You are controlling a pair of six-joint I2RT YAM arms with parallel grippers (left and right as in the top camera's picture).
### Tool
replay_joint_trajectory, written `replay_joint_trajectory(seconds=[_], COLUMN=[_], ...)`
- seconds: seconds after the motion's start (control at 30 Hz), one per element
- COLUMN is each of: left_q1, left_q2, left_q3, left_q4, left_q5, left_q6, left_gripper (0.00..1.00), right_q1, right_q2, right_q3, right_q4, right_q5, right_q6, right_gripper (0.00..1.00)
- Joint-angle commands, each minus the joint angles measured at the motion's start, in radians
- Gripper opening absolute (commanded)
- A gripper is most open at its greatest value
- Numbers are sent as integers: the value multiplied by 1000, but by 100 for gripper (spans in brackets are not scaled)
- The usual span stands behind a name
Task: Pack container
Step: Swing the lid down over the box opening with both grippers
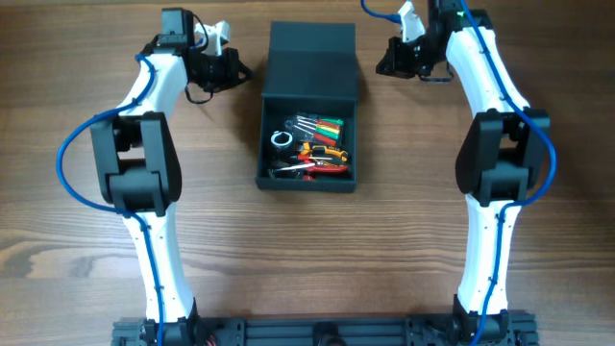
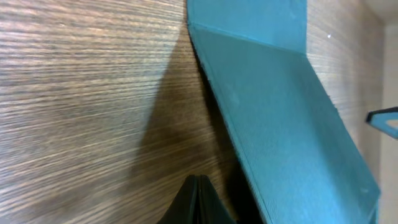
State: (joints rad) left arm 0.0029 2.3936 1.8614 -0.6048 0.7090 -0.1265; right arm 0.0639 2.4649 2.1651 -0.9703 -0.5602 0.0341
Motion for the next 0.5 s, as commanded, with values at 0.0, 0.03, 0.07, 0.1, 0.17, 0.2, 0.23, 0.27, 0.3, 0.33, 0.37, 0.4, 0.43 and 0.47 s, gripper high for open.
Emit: replay_joint_trajectory(seconds=[0.0,0.03,0.07,0.1,0.17,0.2,0.23,0.27,0.3,0.33,0.37,0.4,0.43,0.47], left_q1=[1,1,1,1,1,1,1,1,1,0,-2,-5,-8,-11], left_q2=[43,44,44,44,44,50,55,61,74,78,89,92,97,97], left_q3=[0,0,0,0,0,0,0,0,0,0,0,0,0,0], left_q4=[19,19,19,19,19,25,35,47,68,79,92,99,101,103], left_q5=[87,87,87,87,88,89,109,130,146,158,172,185,185,185], left_q6=[-40,-43,-43,-44,-51,-66,-70,-80,-114,-129,-134,-144,-144,-144], left_gripper=[4,4,4,4,4,4,4,4,4,4,4,4,4,4], right_q1=[3,3,3,3,3,3,4,5,6,7,9,11,14,16], right_q2=[79,82,90,92,97,100,101,101,101,101,102,102,102,102], right_q3=[19,19,19,19,19,19,19,19,19,19,19,19,19,19], right_q4=[13,18,26,33,43,47,47,47,47,47,49,50,50,50], right_q5=[-94,-106,-119,-131,-147,-148,-148,-151,-171,-188,-227,-257,-277,-283], right_q6=[42,47,47,48,55,56,58,60,59,58,58,58,59,60], right_gripper=[4,4,4,4,4,4,4,4,4,4,4,4,4,4])
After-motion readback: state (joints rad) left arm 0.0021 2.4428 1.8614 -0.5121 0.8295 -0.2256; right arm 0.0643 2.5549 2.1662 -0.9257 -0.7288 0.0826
